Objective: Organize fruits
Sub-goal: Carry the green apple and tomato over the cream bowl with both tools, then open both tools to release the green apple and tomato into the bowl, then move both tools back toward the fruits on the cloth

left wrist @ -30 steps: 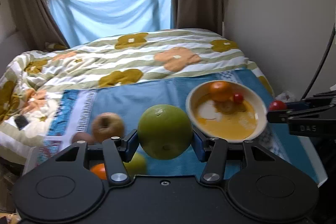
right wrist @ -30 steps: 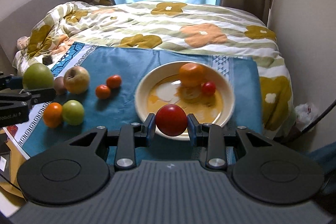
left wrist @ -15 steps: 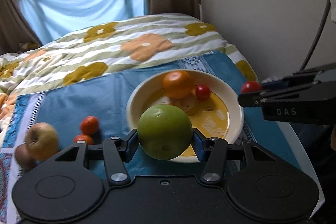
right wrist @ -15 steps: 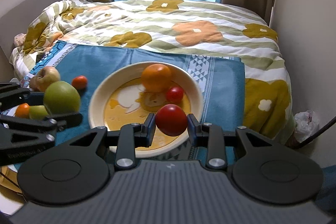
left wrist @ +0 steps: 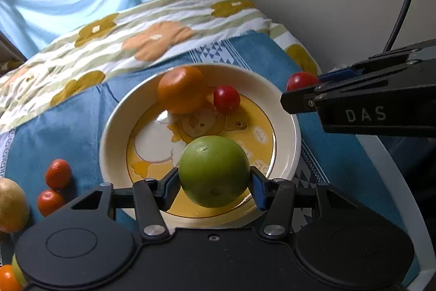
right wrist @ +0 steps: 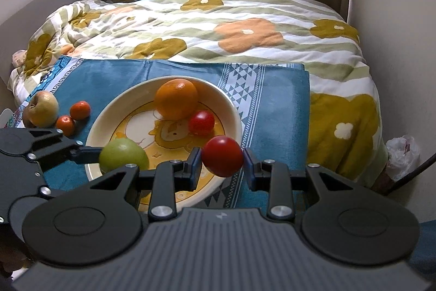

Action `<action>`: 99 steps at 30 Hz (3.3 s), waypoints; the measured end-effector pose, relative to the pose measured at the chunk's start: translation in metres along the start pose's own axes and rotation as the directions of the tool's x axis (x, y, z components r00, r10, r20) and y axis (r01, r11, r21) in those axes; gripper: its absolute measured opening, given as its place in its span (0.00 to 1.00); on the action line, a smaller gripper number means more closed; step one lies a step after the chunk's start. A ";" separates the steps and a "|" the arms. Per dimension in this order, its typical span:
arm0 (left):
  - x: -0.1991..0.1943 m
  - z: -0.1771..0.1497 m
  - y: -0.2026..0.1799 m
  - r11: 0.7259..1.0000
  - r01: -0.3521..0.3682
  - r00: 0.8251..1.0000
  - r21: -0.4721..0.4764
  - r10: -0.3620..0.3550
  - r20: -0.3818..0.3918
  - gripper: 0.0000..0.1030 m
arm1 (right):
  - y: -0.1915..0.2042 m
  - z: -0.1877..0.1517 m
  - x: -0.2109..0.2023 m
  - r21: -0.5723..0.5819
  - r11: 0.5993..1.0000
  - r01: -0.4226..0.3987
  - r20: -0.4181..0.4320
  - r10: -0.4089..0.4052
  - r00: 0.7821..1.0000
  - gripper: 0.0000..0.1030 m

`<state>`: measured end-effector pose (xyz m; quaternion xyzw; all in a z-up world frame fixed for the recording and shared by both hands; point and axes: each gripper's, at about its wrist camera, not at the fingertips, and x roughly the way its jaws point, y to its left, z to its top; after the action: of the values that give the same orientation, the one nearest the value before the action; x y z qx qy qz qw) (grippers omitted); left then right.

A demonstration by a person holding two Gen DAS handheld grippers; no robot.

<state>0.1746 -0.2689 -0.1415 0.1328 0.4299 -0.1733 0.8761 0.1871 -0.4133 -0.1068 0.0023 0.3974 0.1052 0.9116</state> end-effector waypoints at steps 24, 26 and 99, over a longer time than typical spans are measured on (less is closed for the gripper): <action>-0.053 -0.026 0.051 0.984 -0.110 0.991 -0.141 0.119 0.060 0.98 | 0.020 0.007 0.026 -0.009 0.997 -0.082 -0.026 0.081 0.996 0.46; -0.057 -0.030 0.055 0.979 -0.117 0.990 -0.165 0.129 0.065 0.98 | 0.021 0.005 0.034 -0.009 0.996 -0.085 -0.039 0.084 0.996 0.46; -0.092 -0.141 0.242 0.988 0.078 0.997 0.131 -0.076 -0.016 0.94 | 0.243 -0.039 0.009 -0.088 0.996 0.009 -0.084 -0.016 0.996 1.00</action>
<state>0.1233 0.0218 -0.1316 0.1743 0.4273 -0.2342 0.8557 0.1189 -0.1772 -0.1182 -0.0444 0.4307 0.1169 0.8938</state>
